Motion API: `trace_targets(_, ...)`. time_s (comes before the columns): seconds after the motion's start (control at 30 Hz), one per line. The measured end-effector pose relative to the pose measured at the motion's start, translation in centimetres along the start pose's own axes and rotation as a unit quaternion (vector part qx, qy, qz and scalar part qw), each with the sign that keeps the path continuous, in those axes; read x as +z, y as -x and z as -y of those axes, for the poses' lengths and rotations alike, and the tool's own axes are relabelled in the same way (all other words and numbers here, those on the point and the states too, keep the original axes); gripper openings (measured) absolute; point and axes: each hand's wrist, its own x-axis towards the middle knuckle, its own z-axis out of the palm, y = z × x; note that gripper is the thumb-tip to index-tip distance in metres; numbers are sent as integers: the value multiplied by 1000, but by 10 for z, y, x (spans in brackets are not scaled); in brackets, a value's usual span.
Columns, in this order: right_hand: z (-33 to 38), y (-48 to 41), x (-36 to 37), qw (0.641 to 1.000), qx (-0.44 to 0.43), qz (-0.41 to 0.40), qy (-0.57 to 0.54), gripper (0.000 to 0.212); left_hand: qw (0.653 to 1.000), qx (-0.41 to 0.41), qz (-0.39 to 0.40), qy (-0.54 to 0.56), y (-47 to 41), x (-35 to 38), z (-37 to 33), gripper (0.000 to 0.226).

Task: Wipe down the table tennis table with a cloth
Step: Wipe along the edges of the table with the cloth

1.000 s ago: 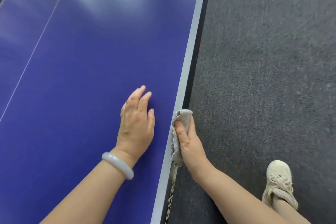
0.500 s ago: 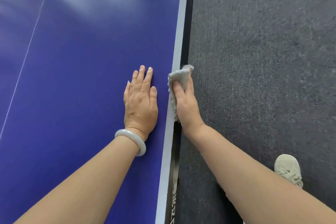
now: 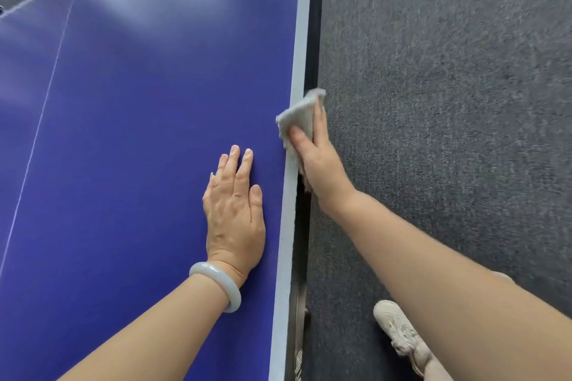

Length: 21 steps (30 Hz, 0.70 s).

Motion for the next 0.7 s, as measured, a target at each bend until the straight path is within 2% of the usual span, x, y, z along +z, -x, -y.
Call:
trace_targets(0.07, -4, -4, 5, 1000, -7, -19, -8, 67, 1000, -6, -1, 1, 0, -1, -1, 55)
trace_targets(0.17, -28, 51, 20, 998, -26, -48, 24, 68, 1000, -9, 1, 4, 0, -2, -3, 55)
trace_targets(0.27, -47, 89, 19, 999, -27, -15, 40, 72, 1000, -8, 3, 7, 0, -3, -4, 55)
trace_targets(0.37, -25, 43, 14, 998, 7, -13, 54, 73, 1000, -7, 2, 1, -1, -1, -4, 55)
trace_targets(0.53, 42, -104, -4, 998, 6, -50, 41, 60, 1000, -2, 0, 2, 0, 0, 0, 55)
trace_targets(0.6, 43, -111, -3, 997, 16, -54, 49, 61, 1000, -3, -1, -1, 0, 0, 0, 55)
trace_targets(0.7, 8, -45, 11, 995, -4, -84, 49, 60, 1000, -5, 0, -5, 0, -2, -2, 55)
